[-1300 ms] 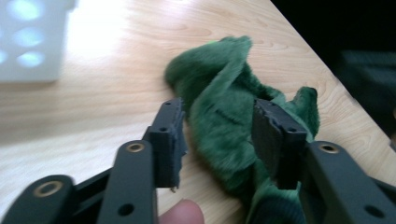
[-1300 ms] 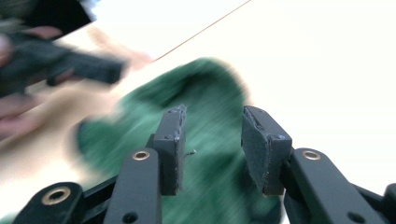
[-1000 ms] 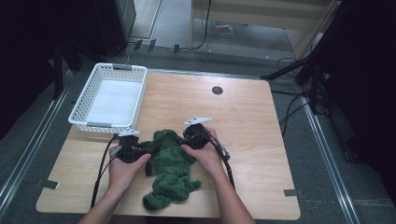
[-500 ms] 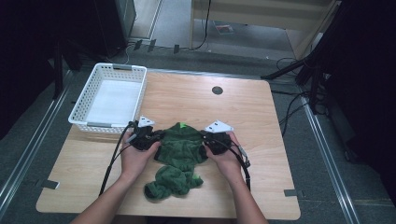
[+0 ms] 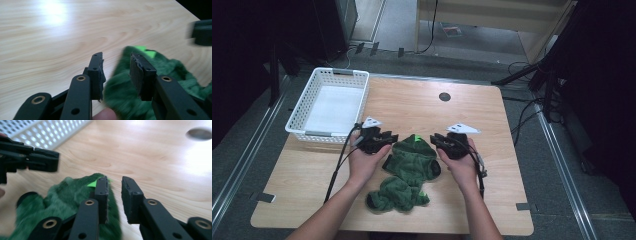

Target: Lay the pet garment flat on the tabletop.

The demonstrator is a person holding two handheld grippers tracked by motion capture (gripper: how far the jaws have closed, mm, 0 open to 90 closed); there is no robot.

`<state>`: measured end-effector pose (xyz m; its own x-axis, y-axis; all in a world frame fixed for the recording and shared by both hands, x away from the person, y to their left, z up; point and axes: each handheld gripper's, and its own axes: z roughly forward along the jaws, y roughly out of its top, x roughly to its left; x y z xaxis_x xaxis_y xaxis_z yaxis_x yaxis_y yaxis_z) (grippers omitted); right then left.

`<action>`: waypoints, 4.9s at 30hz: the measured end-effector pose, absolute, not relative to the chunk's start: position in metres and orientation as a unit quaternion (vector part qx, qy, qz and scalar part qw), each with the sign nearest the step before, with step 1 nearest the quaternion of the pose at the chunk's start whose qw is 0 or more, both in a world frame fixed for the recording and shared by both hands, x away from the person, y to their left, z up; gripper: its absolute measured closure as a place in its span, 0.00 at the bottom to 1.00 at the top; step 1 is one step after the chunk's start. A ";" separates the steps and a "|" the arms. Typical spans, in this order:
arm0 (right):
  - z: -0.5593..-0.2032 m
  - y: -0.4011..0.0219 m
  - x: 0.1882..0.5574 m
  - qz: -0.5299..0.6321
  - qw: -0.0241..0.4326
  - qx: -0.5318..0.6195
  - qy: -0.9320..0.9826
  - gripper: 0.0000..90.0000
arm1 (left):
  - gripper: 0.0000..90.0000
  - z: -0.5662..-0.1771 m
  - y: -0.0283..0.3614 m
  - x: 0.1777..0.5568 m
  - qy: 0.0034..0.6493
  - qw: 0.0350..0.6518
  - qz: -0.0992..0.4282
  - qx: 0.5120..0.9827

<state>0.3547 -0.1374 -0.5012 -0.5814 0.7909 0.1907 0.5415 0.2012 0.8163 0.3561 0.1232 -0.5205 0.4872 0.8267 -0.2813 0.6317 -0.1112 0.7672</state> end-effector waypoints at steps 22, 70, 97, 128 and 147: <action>-0.539 -0.101 0.395 0.385 0.173 0.472 0.774 0.78 | 0.62 -0.528 0.114 0.393 0.513 0.416 0.083 0.746; -0.507 -0.069 0.278 0.463 0.128 0.347 0.805 0.60 | 0.62 -0.533 0.188 0.251 0.485 0.478 0.119 0.723; -0.536 -0.187 0.222 0.479 0.107 0.547 0.678 0.81 | 0.85 -0.555 0.185 0.239 0.443 0.461 0.077 0.765; -0.542 -0.161 0.231 0.458 0.129 0.468 0.745 0.64 | 0.82 -0.551 0.185 0.235 0.424 0.476 0.077 0.767; -0.539 -0.107 0.282 0.383 0.146 0.450 0.793 0.85 | 0.73 -0.543 0.107 0.280 0.442 0.391 0.118 0.799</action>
